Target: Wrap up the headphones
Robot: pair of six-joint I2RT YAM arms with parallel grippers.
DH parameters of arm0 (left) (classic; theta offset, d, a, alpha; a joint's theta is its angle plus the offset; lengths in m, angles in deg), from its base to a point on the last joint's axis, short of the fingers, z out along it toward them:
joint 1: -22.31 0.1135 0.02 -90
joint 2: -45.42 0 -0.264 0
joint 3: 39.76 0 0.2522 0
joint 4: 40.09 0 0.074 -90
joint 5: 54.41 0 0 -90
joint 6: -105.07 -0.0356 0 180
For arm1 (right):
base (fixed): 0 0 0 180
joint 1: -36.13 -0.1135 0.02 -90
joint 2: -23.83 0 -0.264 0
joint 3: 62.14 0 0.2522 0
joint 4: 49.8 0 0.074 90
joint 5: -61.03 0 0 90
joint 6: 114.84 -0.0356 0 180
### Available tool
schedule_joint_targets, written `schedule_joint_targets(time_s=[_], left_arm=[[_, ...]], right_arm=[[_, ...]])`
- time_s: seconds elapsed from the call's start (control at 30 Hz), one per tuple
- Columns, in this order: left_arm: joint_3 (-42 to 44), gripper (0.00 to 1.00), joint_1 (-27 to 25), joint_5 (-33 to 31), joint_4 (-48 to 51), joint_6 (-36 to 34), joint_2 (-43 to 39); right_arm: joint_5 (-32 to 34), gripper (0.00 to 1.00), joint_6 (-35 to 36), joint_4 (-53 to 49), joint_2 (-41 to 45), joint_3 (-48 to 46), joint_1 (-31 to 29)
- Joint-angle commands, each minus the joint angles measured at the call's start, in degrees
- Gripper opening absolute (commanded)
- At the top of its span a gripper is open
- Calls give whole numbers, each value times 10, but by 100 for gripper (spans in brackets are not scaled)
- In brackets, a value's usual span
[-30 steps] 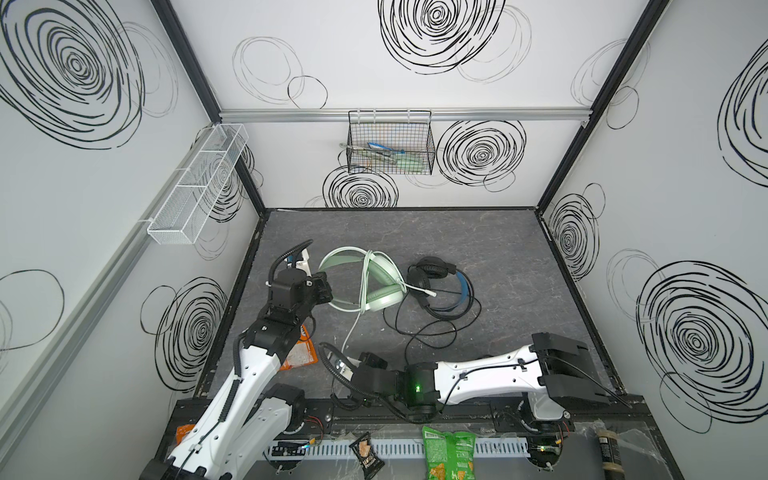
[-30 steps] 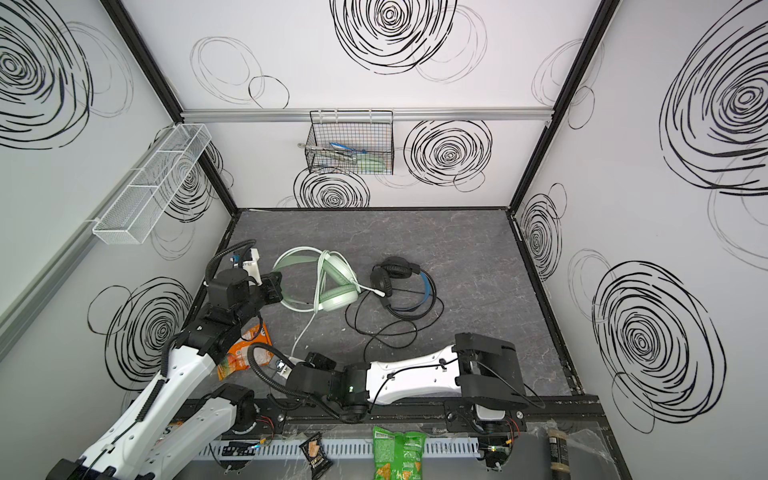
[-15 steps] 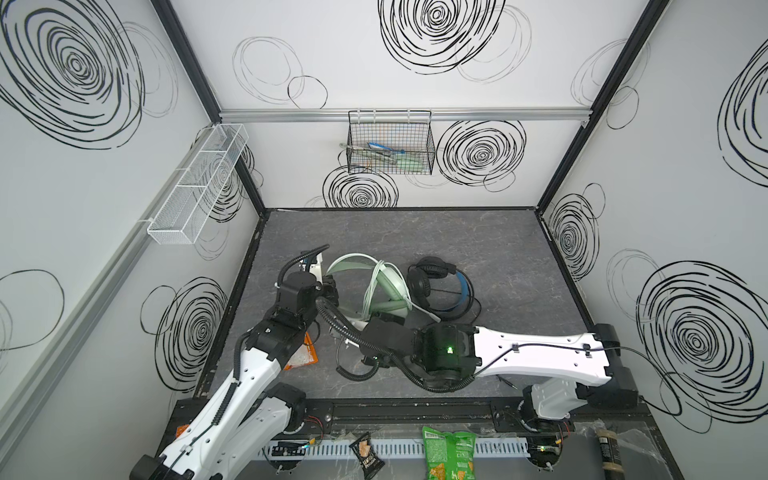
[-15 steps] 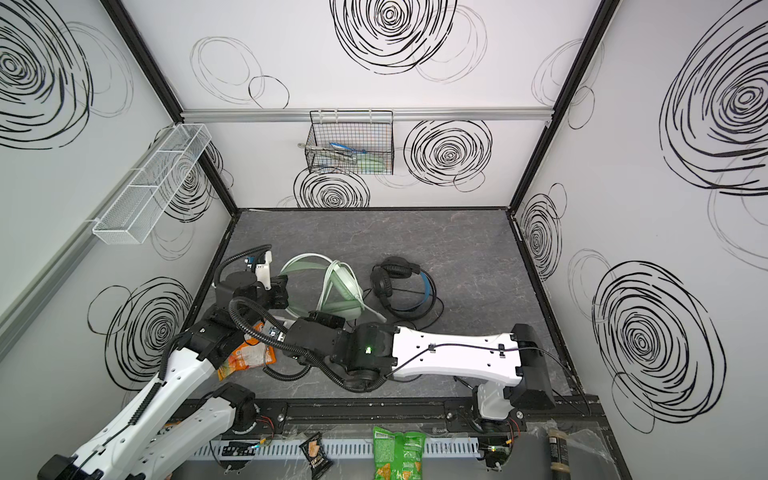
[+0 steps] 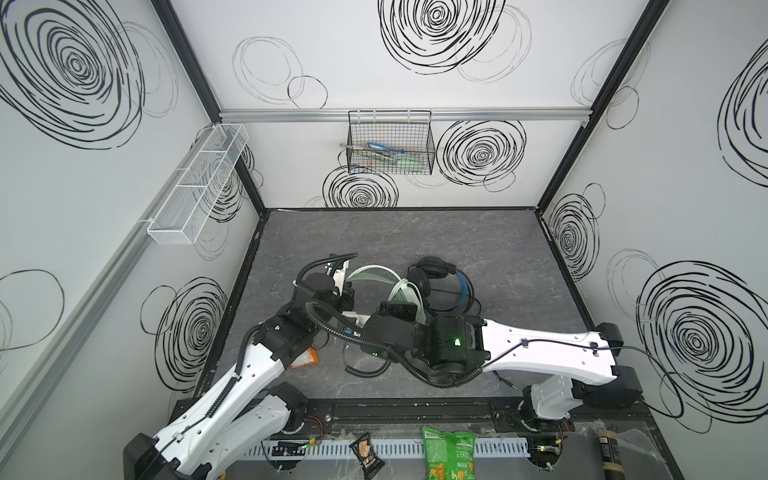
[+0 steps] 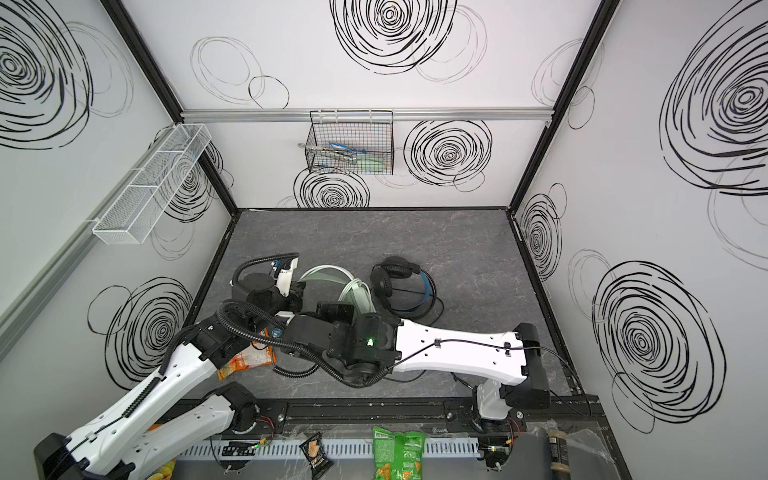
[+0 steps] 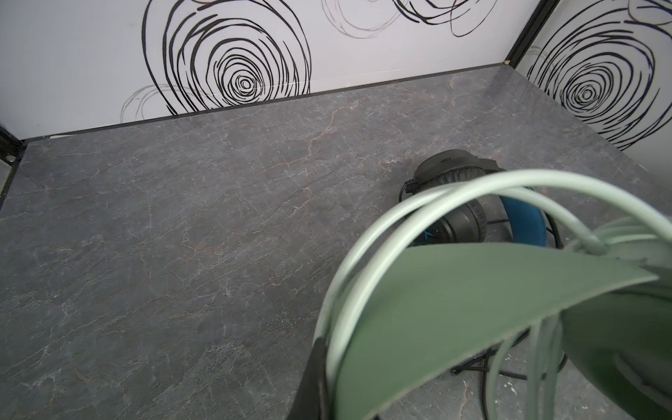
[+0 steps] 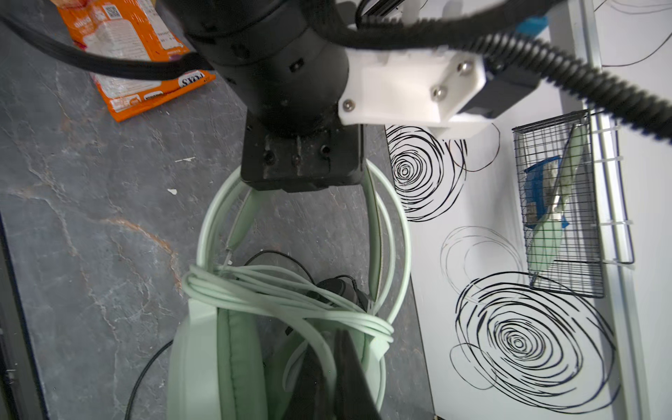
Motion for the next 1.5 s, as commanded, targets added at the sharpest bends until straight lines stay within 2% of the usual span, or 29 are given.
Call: schedule_joint_targets(time_s=[0.0, 0.1, 0.2, 0.33, 0.47, 0.63, 0.77, 0.9, 1.0, 1.07, 1.27, 1.47], left_arm=[[-15, 0, -5, -22, -10, -28, 3], [-12, 0, -7, -2, -15, -29, 8], [-8, 0, -6, 12, -18, -30, 12], [-6, 0, -6, 23, -25, -31, 11], [-3, 0, -7, 42, -32, -34, 1], [3, 0, -15, 40, -29, -40, -4], [2, 0, -26, 28, -24, -44, -2], [2, 0, -29, 49, -30, -45, 11], [2, 0, -30, 81, -33, -44, 24], [1, 0, -33, 90, -31, -45, 29], [2, 0, -44, 98, -30, -46, 35], [2, 0, -56, 101, -31, -48, 36]], right_arm=[[77, 0, 46, 20, 8, 28, -11], [101, 0, 124, 134, 41, -9, -30], [98, 1, 201, 246, 76, -27, -54], [82, 3, 229, 258, 74, 9, -56], [87, 3, 264, 268, 81, -13, -25], [20, 2, 305, 240, 112, -57, -20], [11, 2, 323, 220, 111, -61, -25], [-25, 2, 361, 309, 147, -123, -46], [-28, 4, 421, 430, 180, -192, -60], [-17, 4, 448, 466, 184, -205, -61], [15, 1, 522, 511, 187, -227, -44], [8, 2, 525, 484, 197, -220, -35]])
